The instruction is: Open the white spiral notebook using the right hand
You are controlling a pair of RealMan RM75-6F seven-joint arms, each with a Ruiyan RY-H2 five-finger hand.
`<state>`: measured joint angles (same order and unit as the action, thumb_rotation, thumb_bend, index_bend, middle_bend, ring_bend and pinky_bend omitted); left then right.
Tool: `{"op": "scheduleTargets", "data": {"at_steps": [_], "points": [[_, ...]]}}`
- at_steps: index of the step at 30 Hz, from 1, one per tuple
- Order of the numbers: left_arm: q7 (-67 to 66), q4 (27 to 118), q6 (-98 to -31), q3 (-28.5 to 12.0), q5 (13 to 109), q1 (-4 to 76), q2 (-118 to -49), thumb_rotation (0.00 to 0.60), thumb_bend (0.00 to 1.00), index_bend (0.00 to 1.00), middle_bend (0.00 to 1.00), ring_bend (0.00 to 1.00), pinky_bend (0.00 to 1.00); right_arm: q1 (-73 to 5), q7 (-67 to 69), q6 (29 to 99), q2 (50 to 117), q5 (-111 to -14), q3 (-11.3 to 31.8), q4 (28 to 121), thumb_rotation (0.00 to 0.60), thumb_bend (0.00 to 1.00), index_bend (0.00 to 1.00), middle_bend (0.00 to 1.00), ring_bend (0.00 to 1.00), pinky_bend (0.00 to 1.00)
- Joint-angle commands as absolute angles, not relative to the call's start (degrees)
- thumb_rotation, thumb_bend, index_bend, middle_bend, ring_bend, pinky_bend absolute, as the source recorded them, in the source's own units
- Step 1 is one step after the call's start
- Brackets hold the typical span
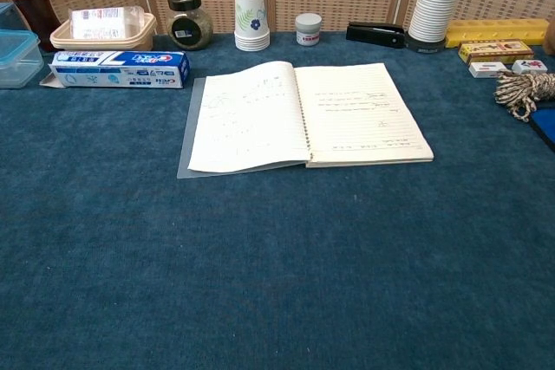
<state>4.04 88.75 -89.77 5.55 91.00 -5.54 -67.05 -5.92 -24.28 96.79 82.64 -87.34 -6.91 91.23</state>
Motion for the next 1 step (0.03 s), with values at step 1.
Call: {"op": "scheduleTargets", "data": {"at_steps": [1], "points": [[3.62,89.14,-89.58,5.35,90.94,-5.38,-67.01,0.6,0.25,0.14,0.06,0.01,0.0,-5.04,-23.17,95.91,82.28,-86.56,-6.19,90.53,0.6,0.19,0.16,0.18,0.09,0.16]]}}
